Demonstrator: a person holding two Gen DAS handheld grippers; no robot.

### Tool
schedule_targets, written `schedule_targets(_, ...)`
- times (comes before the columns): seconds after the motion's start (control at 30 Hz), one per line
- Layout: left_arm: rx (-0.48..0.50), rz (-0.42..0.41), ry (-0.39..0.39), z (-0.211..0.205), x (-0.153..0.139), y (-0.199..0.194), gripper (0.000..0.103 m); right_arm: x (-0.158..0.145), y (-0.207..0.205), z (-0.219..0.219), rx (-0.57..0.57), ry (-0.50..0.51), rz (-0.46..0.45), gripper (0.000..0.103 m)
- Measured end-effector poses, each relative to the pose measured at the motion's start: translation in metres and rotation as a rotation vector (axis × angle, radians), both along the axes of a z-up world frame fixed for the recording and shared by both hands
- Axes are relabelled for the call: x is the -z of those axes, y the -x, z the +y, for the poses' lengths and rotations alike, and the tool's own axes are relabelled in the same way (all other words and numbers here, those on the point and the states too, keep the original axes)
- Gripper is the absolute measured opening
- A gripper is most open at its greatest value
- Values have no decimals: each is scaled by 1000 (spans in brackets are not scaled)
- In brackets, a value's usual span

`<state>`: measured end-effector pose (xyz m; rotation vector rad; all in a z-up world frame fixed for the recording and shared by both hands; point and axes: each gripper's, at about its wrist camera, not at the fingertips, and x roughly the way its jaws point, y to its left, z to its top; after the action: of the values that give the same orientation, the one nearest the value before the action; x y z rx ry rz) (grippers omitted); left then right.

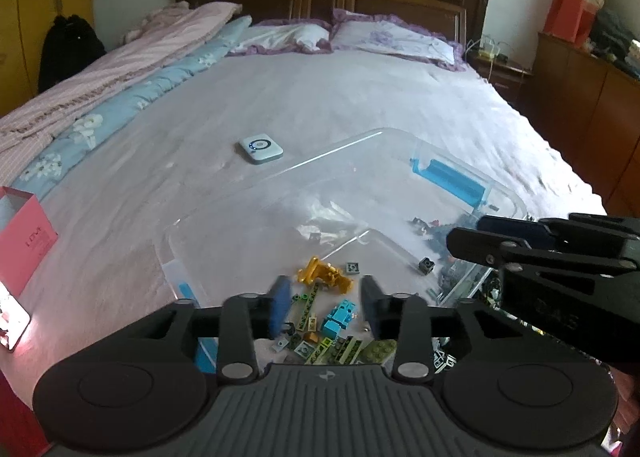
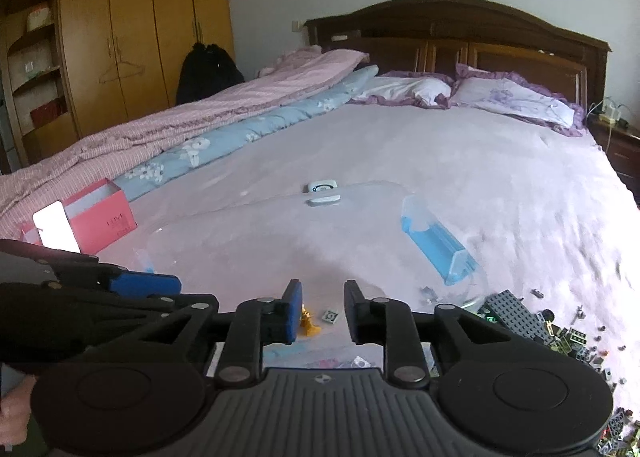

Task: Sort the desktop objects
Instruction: 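Carry both pieces over the clear bin and open both tools to drop them, then bring both open tools back over the Lego pile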

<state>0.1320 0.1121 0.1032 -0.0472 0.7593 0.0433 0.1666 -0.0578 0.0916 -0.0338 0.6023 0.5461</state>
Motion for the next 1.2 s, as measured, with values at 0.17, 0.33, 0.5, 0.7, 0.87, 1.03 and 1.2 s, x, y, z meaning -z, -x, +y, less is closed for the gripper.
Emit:
schedule_targets(0.17, 24, -4, -18, -8, -2, 10, 54, 5, 19, -17, 18, -8, 10, 31)
schedule_targets(0.33, 69, -26, -25, -23, -2, 29, 63, 21, 47, -48, 65, -16, 59, 32)
schedule_targets(0.5, 120, -24, -28, -40, 4, 52, 71, 58, 81, -81, 107, -5, 175, 32)
schedule_targets(0.7, 174, -55, -155, -65, 13, 85, 74, 99, 111, -89, 97, 22, 289, 32)
schedule_targets(0.87, 200, -16, -131, -73, 26, 97, 77, 121, 125, -82, 69, 31, 339, 32)
schedule_targets(1.03, 166, 57, -147, -69, 51, 98, 77, 119, 109, -59, 28, 8, 292, 32)
schedule_targets(1.2, 116, 127, -139, -55, 72, 99, 77, 122, 86, -29, -18, 22, 241, 33)
